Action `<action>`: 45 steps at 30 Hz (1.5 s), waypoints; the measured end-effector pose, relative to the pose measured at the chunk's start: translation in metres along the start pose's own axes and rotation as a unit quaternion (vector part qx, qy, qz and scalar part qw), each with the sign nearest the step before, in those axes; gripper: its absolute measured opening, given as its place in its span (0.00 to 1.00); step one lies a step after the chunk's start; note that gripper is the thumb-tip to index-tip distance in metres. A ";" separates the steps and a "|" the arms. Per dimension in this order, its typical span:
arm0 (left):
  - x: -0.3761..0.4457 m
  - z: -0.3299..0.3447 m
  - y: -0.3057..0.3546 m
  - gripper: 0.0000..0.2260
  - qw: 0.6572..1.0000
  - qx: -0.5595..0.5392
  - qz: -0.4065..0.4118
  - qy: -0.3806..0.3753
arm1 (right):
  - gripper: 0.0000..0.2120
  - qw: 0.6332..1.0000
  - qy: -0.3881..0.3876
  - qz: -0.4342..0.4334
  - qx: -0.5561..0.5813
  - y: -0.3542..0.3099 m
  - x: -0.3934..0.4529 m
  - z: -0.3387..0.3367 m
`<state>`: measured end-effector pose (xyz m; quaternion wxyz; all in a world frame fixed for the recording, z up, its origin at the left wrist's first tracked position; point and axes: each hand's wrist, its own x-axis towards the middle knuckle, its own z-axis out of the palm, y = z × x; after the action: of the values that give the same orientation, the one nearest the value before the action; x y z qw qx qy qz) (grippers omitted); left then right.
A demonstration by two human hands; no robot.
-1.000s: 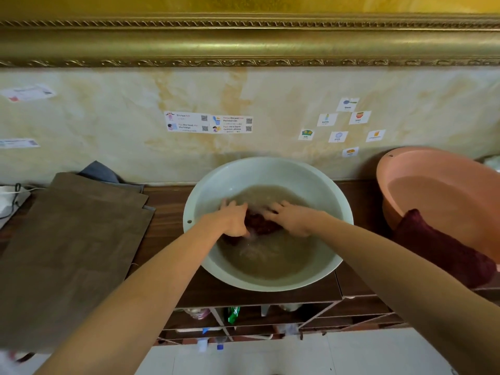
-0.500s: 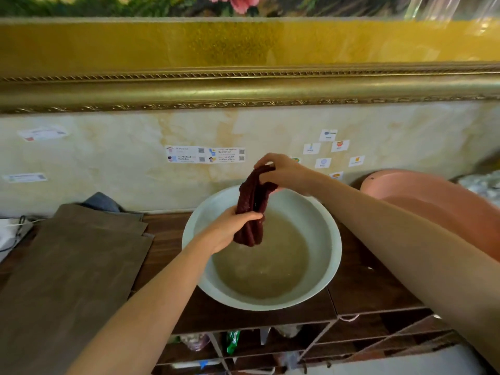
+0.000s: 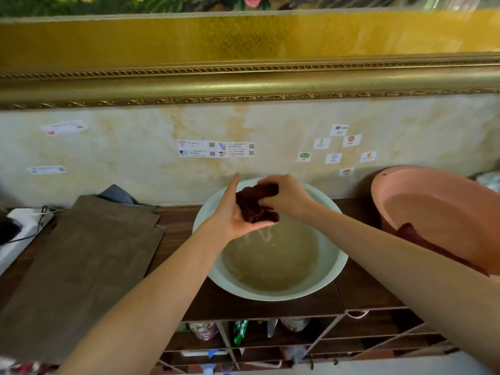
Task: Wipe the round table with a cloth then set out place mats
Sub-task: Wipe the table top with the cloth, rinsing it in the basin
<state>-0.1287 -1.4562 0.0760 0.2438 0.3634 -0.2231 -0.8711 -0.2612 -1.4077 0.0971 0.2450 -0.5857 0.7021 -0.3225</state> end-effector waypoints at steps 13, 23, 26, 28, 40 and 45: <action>-0.024 0.019 0.008 0.12 0.964 0.247 -0.099 -0.022 | 0.54 0.910 -0.149 -0.263 -0.283 0.046 -0.007 -0.016; -0.005 0.028 0.010 0.17 0.674 0.732 -0.096 0.022 | 0.15 0.902 -0.146 -0.225 -0.337 0.030 0.000 0.000; 0.002 0.030 -0.001 0.18 0.493 0.866 0.012 0.078 | 0.09 0.920 -0.180 -0.139 -0.320 0.023 0.005 0.002; 0.007 0.028 -0.010 0.17 0.443 0.890 0.064 0.084 | 0.09 0.938 -0.225 -0.056 -0.259 0.026 0.010 0.000; 0.005 0.006 0.006 0.05 0.683 0.725 0.034 0.084 | 0.46 0.936 -0.167 -0.146 -0.274 0.045 -0.014 -0.007; -0.018 0.023 0.024 0.01 0.848 0.505 -0.160 -0.033 | 0.46 0.859 0.028 -0.352 -0.370 0.056 -0.031 -0.001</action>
<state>-0.1287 -1.4594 0.1133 -0.1233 0.4383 -0.5785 -0.6768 -0.2935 -1.3717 0.0552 -0.1396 -0.8317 0.5238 -0.1199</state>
